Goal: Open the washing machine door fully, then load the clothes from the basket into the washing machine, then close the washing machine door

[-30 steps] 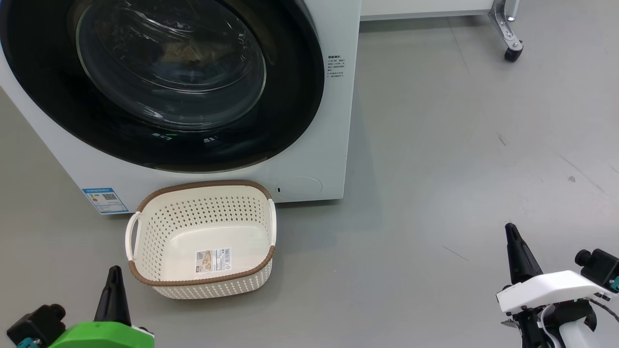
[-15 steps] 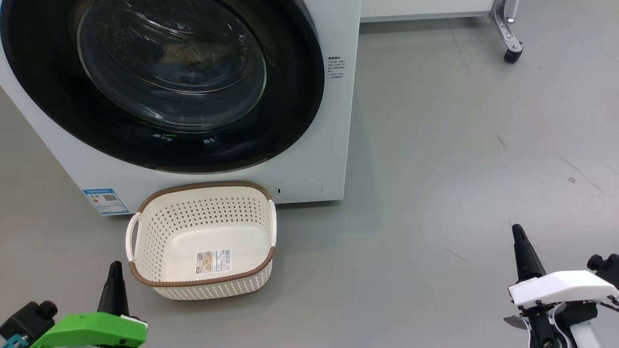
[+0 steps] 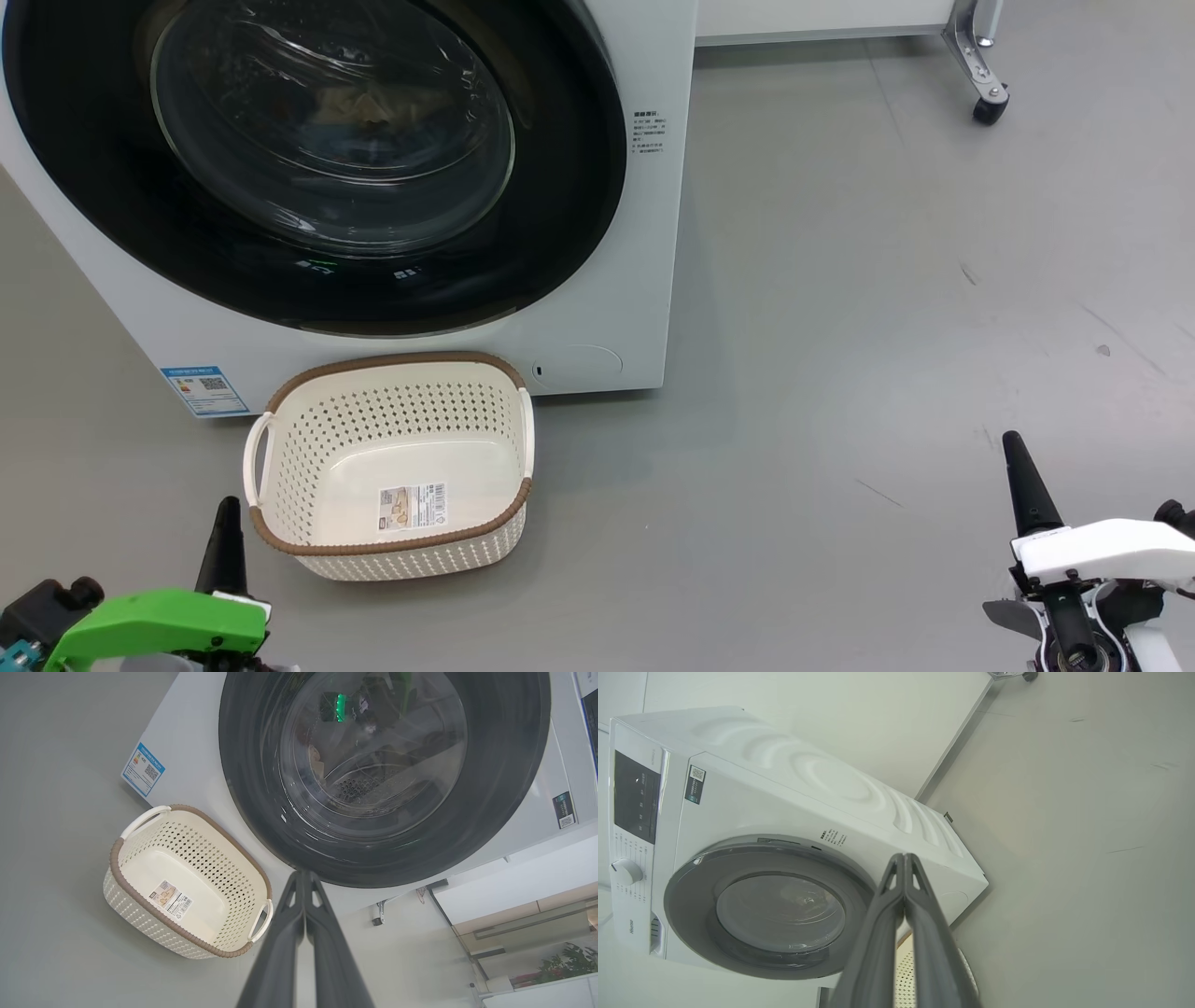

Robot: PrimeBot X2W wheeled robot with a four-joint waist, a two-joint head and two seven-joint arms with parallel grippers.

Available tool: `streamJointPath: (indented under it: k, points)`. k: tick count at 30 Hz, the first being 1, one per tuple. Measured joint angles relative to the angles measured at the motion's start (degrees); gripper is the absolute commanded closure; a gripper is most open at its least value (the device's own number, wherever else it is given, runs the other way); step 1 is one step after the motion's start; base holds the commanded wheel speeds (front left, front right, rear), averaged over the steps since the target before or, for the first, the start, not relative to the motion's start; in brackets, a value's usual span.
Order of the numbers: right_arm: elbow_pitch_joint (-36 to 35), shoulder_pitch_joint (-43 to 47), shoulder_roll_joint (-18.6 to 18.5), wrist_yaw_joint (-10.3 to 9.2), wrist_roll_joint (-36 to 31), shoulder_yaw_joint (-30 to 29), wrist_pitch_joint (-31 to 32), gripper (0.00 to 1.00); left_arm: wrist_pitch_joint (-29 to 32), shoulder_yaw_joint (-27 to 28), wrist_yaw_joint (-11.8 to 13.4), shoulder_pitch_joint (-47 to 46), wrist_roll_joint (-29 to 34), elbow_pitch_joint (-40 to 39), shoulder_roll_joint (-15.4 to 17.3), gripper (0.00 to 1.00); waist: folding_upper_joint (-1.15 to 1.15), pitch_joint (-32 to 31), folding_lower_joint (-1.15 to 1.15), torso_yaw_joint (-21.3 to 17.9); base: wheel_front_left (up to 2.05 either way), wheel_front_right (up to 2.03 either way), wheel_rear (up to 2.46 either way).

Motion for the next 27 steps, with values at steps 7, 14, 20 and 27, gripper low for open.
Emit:
streamJointPath:
  k: [7, 14, 20, 27]
  points:
    - [-0.03, -0.26, 0.70, 0.34, 4.88, -1.43, 1.43, 1.00, 1.54, 0.04, 0.00, -0.69, -5.35, 0.38, 0.15, 1.00, 0.00, -0.10, 0.00, 0.01, 0.00, 0.00, 0.00]
    - [-0.08, -0.74, 1.16, 0.35, 9.72, -2.86, 2.74, 1.00, 2.77, 0.08, 0.00, -1.62, -10.95, 1.07, 0.24, 1.00, 0.00, -0.19, 0.00, 0.02, 0.00, 0.00, 0.00]
    - [-0.09, -0.76, 1.41, 0.40, 14.02, -3.94, 4.03, 1.00, 3.96, 0.12, 0.00, -2.32, -15.52, 1.67, 0.30, 1.00, 0.00, -0.28, 0.00, 0.03, 0.00, 0.00, 0.00]
    - [-0.13, -0.80, 1.66, 0.42, 18.25, -5.17, 5.08, 1.00, 5.24, 0.14, 0.00, -3.07, -20.54, 1.93, 0.52, 1.00, 0.00, -0.36, 0.00, 0.04, 0.00, 0.00, 0.00]
